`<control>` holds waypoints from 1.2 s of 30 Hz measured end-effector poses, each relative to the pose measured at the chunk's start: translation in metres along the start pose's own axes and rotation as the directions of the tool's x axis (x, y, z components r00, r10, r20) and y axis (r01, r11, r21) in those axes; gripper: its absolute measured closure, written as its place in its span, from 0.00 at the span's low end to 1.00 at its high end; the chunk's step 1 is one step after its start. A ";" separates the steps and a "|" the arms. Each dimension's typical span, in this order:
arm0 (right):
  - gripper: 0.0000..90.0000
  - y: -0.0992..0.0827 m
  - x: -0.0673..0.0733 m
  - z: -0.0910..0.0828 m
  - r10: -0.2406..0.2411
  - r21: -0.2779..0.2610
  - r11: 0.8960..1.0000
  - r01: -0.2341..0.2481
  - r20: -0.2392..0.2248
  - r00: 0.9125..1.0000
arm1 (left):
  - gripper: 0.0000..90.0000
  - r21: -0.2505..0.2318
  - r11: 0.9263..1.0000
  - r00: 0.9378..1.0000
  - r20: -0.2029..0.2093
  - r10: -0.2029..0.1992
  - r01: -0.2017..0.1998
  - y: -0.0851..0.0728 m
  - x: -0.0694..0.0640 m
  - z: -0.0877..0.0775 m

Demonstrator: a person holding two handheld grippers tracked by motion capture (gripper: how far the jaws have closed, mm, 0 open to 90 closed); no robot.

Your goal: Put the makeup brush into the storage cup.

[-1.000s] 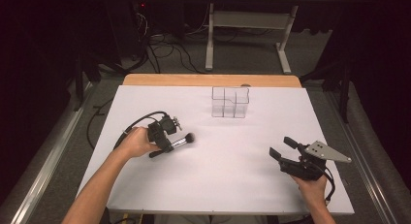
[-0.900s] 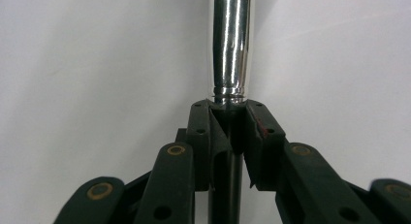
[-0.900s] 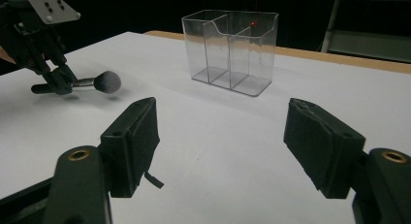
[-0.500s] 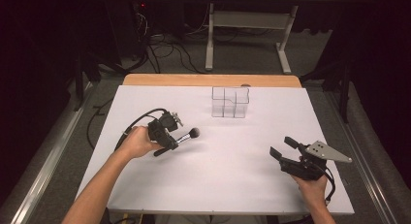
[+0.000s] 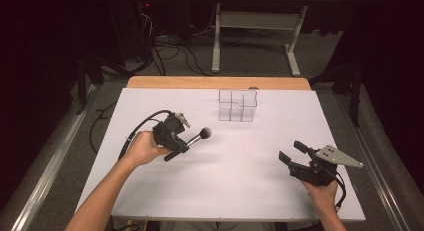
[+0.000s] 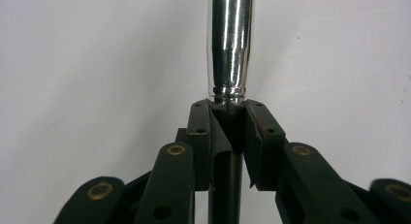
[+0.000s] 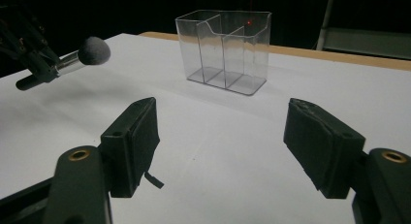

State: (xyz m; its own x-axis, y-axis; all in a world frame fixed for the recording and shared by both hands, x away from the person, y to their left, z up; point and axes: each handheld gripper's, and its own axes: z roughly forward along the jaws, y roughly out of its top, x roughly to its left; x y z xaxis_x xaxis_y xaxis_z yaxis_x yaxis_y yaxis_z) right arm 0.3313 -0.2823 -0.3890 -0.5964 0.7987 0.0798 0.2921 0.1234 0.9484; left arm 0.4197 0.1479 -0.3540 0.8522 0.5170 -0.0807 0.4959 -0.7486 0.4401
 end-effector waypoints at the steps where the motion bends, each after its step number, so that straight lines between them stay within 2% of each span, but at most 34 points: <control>1: 0.33 0.000 0.000 0.000 0.002 0.002 1.000 -0.002 0.000 1.000 | 0.83 0.000 1.000 1.000 0.000 0.000 0.000 0.000 0.000 0.000; 12: 0.34 0.000 0.000 0.000 0.004 0.005 1.000 -0.004 0.005 1.000 | 0.83 -0.088 0.995 0.999 0.022 -0.034 0.036 -0.007 -0.006 -0.005; 22: 0.34 0.000 0.000 0.000 0.005 0.006 1.000 -0.005 0.005 1.000 | 0.83 -0.136 0.989 0.998 0.028 -0.051 0.054 -0.010 -0.012 -0.009; 29: 0.34 0.000 0.000 0.001 0.009 0.007 1.000 -0.010 0.008 1.000 | 0.83 -0.172 0.983 0.998 0.031 -0.060 0.064 -0.014 -0.017 -0.010; 36: 0.34 0.000 0.000 0.001 0.013 0.006 1.000 -0.013 0.007 1.000 | 0.83 -0.216 0.974 0.997 0.038 -0.070 0.076 -0.018 -0.021 -0.010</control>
State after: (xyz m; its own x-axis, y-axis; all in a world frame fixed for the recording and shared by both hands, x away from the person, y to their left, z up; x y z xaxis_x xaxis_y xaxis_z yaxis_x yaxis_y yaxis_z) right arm 0.3320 -0.2820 -0.3893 -0.5874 0.8043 0.0896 0.3042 0.1168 0.9454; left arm 0.3908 0.1544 -0.3514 0.8213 0.5519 -0.1448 0.5116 -0.5999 0.6151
